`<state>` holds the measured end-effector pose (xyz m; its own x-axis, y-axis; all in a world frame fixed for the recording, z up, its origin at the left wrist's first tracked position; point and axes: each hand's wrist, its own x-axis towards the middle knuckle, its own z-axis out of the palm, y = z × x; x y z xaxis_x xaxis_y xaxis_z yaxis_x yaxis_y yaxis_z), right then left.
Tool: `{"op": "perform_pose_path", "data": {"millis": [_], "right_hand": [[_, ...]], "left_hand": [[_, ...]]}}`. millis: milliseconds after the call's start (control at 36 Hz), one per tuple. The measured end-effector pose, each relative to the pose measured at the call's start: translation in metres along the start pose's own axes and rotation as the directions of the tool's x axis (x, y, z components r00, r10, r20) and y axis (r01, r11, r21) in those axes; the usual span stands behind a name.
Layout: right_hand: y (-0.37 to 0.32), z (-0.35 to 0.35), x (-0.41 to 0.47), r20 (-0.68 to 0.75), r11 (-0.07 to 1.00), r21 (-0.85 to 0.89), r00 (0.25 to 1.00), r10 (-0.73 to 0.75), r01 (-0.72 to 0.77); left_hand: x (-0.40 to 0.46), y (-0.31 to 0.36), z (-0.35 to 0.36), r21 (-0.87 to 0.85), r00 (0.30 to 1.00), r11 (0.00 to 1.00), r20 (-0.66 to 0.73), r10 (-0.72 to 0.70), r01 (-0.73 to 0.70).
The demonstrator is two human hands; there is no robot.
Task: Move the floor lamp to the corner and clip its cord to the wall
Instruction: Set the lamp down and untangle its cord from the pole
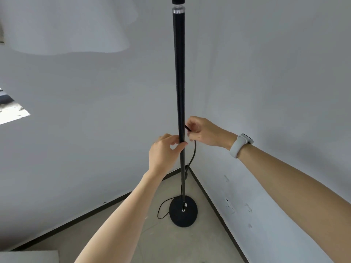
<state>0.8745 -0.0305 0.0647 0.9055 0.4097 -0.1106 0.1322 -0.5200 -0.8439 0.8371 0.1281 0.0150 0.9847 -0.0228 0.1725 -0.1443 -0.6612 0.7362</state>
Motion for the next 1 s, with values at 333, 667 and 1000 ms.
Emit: {"op": "perform_pose_path", "data": {"millis": [333,667,1000], "right_hand": [[0.142,0.012,-0.097,0.017,0.892,-0.092,0.895,0.445,-0.442],[0.097,0.026,-0.141,-0.131,0.968,-0.068,0.964,0.231,-0.241],[0.068,0.03,-0.201,-0.351,0.961,0.211,0.904,0.244,-0.178]], "left_hand": [[0.011,-0.002,-0.004,-0.146,0.969,0.972,-0.139,-0.206,0.185],[-0.056,0.03,0.043,-0.339,0.89,0.879,0.419,-0.178,0.335],[-0.054,0.106,0.047,-0.585,0.923,0.796,0.374,0.091,0.158]]}}
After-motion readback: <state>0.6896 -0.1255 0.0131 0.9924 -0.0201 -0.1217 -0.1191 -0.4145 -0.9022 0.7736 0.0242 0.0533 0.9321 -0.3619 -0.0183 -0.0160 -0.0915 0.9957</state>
